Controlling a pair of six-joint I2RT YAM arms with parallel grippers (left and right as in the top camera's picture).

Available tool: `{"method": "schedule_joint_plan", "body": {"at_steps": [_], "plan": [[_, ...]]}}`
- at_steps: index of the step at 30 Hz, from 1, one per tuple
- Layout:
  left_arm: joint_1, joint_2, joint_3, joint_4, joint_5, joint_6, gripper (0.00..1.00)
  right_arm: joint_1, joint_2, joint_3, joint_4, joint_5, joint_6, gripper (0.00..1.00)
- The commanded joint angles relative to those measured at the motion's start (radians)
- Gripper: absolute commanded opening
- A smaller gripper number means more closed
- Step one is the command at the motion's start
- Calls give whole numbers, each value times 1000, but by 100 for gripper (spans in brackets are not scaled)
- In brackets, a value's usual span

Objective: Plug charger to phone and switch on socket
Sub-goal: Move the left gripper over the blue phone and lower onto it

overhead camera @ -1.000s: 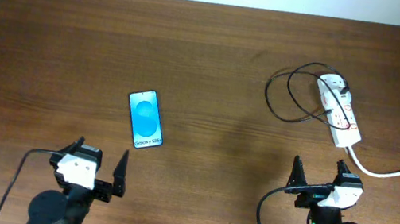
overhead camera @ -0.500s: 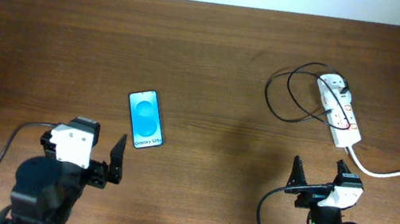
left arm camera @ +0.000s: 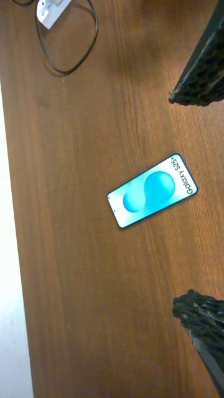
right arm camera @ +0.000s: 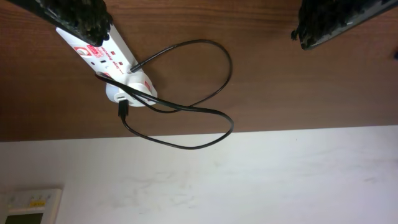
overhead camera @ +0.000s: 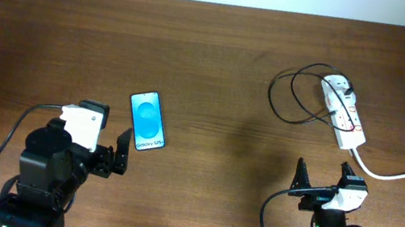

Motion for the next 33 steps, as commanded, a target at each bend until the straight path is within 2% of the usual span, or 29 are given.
{"method": "schedule_joint_plan", "body": {"at_steps": [1, 9, 11, 17, 20, 27, 33], "plan": [[5, 0, 26, -1, 19, -14, 99, 6, -5, -5, -5, 1, 3, 99], [5, 4, 26, -26, 19, -16, 99, 6, -5, -5, -5, 1, 3, 98], [5, 22, 26, -27, 19, -51, 99, 6, -5, -5, -5, 1, 3, 98], [5, 140, 53, -37, 20, -60, 99, 6, -5, -5, -5, 1, 3, 98], [4, 219, 98, -56, 69, -59, 99, 6, -5, -5, -5, 1, 3, 98], [3, 364, 207, -224, 79, -64, 99, 6, -5, -5, -5, 1, 3, 98], [3, 454, 217, -324, 89, -86, 99, 6, -5, -5, -5, 1, 3, 98]]}}
